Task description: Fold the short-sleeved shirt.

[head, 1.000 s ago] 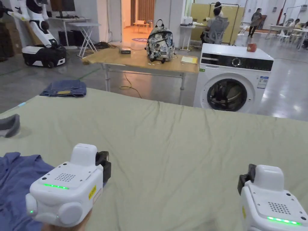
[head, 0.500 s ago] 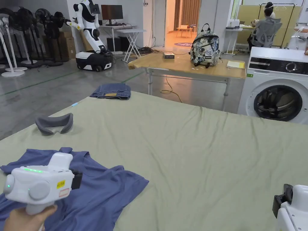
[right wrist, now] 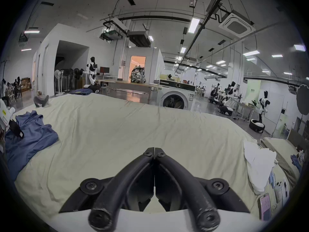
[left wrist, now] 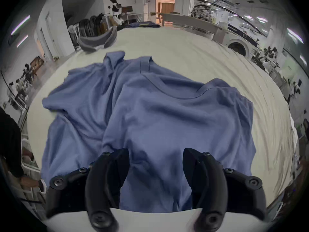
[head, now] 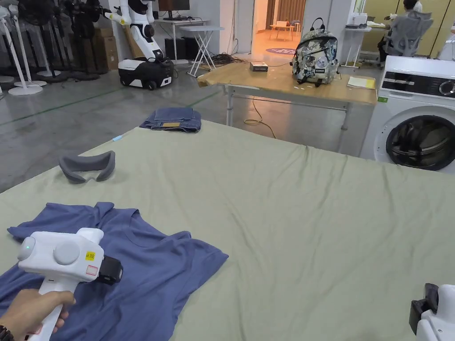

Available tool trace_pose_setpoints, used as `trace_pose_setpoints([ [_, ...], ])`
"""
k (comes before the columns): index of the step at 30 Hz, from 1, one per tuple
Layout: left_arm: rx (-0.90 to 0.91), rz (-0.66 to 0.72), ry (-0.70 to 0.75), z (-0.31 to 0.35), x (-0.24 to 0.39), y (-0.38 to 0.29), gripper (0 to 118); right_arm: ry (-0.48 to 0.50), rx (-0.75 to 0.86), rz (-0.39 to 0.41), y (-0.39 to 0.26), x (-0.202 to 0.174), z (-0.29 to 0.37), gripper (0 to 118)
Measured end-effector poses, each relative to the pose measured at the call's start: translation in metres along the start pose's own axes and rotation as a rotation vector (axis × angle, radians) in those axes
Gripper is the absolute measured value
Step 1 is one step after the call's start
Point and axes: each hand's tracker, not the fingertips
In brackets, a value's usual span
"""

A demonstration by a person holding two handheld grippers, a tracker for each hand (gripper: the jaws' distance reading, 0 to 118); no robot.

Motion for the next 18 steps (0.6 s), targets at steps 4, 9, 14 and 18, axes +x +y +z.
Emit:
trace_pose_setpoints([
  [4,0.001,0.000,0.077,-0.002,0.016,-0.009,54,0.002,-0.006,0.008,-0.003,-0.002,0.002,0],
  [9,0.019,-0.098,0.049,-0.006,0.038,-0.017,0,0.007,-0.019,0.027,-0.008,-0.006,0.003,0],
  [14,0.082,-0.025,-0.012,0.015,0.033,-0.024,0,0.008,-0.026,0.041,-0.011,-0.007,0.005,0],
  [18,0.173,-0.052,-0.034,0.032,0.038,-0.020,0,0.008,-0.027,0.041,-0.010,-0.007,0.005,0],
])
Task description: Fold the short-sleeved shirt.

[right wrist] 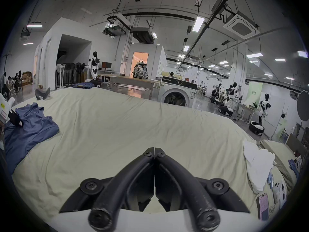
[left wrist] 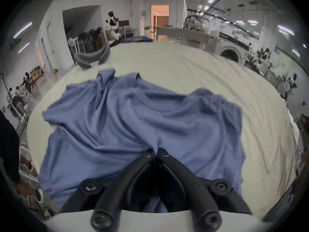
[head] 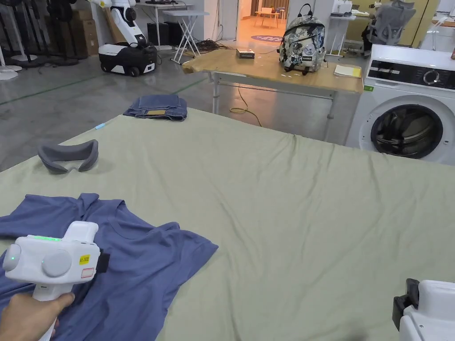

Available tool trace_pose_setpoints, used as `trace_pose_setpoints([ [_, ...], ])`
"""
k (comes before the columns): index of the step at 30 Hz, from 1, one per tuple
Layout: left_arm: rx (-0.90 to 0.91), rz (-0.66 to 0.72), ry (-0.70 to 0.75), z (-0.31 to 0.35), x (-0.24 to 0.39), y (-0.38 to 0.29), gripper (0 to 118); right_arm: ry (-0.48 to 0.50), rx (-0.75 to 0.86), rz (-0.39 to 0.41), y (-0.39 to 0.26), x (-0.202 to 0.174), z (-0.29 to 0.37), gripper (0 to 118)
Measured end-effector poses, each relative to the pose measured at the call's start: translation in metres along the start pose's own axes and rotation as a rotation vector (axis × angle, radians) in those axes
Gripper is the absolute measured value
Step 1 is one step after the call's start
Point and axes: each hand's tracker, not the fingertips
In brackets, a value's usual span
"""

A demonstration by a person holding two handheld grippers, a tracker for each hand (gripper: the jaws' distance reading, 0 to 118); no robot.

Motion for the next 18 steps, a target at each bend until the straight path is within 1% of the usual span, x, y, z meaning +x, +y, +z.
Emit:
trace_pose_setpoints([
  [4,0.110,0.006,-0.048,0.034,0.010,0.022,0,0.005,0.003,-0.009,0.002,0.000,0.001,0],
  [5,0.137,0.000,-0.084,0.043,0.014,0.029,0,0.008,0.006,-0.014,0.002,0.001,0.003,0],
  [8,0.189,-0.063,-0.084,0.065,0.030,0.046,0,0.004,0.018,-0.025,0.003,0.003,0.008,0],
  [11,0.257,-0.054,-0.161,0.088,0.047,0.063,0,0.004,0.022,-0.048,0.005,0.009,0.012,0],
  [14,0.352,-0.084,-0.236,0.117,0.076,0.085,0,-0.004,0.032,-0.062,0.007,0.016,0.018,0],
  [15,0.358,-0.095,-0.266,0.125,0.086,0.092,0,-0.007,0.036,-0.068,0.008,0.019,0.020,0],
  [18,0.423,-0.165,-0.323,0.147,0.125,0.118,0,-0.019,0.050,-0.080,0.012,0.030,0.026,0],
])
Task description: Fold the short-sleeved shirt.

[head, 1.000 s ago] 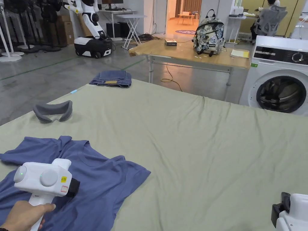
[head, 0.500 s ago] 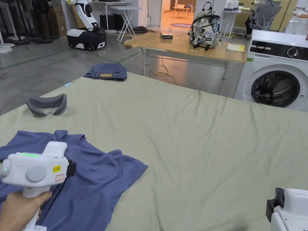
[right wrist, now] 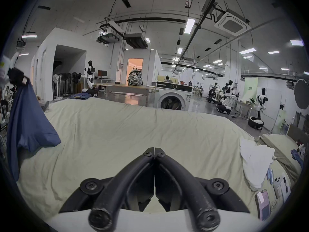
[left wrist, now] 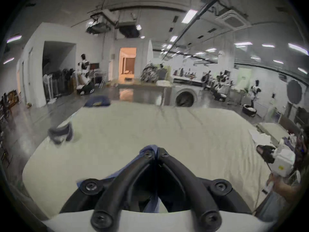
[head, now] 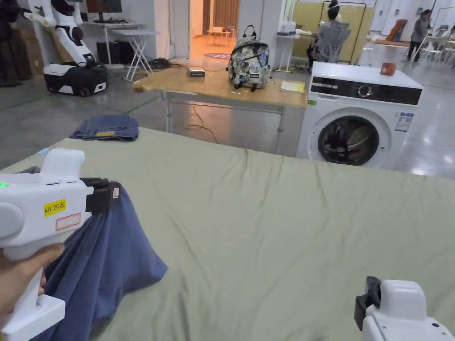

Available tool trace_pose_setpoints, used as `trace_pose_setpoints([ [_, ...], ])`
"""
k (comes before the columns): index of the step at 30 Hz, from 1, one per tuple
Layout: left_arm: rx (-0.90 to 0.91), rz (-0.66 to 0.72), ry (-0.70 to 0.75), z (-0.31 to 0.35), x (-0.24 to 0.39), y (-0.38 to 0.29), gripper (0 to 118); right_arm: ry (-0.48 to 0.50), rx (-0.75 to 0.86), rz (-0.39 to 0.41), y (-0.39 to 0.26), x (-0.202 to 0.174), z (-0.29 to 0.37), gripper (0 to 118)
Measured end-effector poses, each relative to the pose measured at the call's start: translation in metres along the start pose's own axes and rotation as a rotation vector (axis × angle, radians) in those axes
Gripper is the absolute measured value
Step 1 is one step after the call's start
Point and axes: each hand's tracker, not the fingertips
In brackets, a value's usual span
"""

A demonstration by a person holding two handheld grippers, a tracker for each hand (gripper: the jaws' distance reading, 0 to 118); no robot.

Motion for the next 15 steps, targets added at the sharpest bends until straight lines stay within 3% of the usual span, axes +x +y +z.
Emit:
trace_pose_setpoints([
  [9,0.102,-0.132,-0.267,-0.030,0.152,0.072,0,-0.080,0.034,-0.036,0.011,0.044,0.016,0],
  [15,0.090,-0.128,-0.441,-0.068,0.250,0.078,0,-0.144,0.046,-0.061,0.014,0.077,0.031,0],
])
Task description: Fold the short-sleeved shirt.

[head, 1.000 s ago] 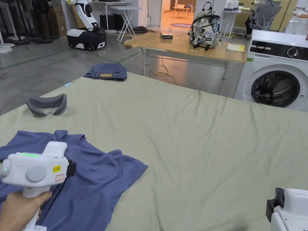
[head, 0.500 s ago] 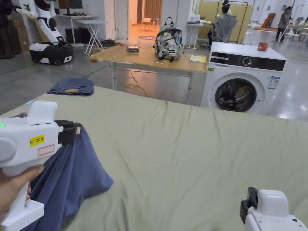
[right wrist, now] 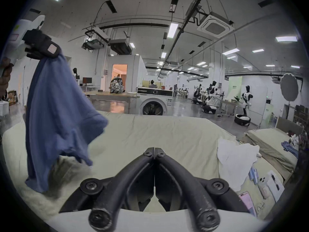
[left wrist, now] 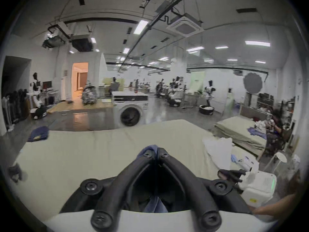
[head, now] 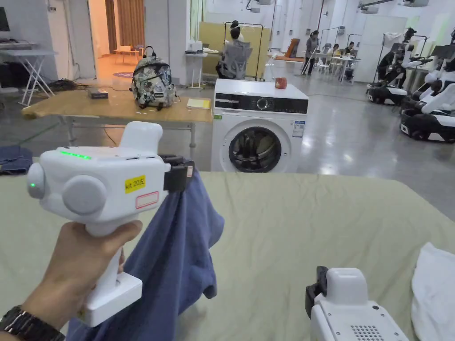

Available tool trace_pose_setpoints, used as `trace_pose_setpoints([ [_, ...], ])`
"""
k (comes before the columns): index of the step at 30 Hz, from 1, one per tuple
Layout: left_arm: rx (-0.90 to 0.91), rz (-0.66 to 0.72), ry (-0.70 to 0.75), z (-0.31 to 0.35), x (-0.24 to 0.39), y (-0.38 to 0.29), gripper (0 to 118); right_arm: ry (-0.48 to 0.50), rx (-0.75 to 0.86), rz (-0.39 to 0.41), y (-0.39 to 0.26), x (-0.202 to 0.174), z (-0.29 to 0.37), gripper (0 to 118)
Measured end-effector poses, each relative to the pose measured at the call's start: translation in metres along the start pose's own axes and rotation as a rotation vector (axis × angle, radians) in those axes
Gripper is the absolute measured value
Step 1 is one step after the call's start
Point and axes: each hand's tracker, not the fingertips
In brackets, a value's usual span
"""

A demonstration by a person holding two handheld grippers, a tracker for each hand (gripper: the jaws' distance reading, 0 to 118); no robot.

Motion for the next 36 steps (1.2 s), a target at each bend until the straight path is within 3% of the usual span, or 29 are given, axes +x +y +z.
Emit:
trace_pose_setpoints([
  [10,-0.174,-0.040,-0.230,-0.084,0.092,-0.066,0,-0.093,0.000,0.016,-0.012,0.040,0.019,0],
  [16,-0.290,0.009,-0.210,-0.110,0.105,-0.122,2,-0.088,-0.050,-0.018,-0.026,0.044,0.017,0],
  [17,-0.305,0.021,-0.201,-0.112,0.103,-0.128,10,-0.085,-0.056,-0.019,-0.028,0.043,0.016,0],
  [18,-0.320,0.029,-0.189,-0.113,0.099,-0.132,31,-0.083,-0.061,-0.017,-0.029,0.042,0.016,0],
  [19,-0.332,0.041,-0.187,-0.111,0.096,-0.135,43,-0.080,-0.065,-0.014,-0.030,0.042,0.016,0],
  [24,-0.270,0.190,-0.160,-0.078,0.055,-0.129,54,-0.060,-0.068,-0.002,-0.028,0.037,0.016,0],
  [31,-0.160,0.135,0.049,0.002,0.001,-0.139,50,-0.025,-0.045,-0.013,-0.012,0.025,0.014,0],
  [32,-0.153,0.133,0.074,0.013,-0.003,-0.144,40,-0.019,-0.042,-0.013,-0.010,0.023,0.013,0],
  [33,-0.152,0.136,0.102,0.022,-0.007,-0.150,17,-0.014,-0.039,-0.014,-0.009,0.020,0.012,0],
  [34,-0.150,0.141,0.153,0.030,-0.009,-0.157,5,-0.009,-0.038,-0.018,-0.008,0.018,0.012,0],
  [36,-0.148,0.143,0.220,0.046,-0.012,-0.173,0,0.007,-0.035,-0.037,-0.006,0.013,0.011,0],
])
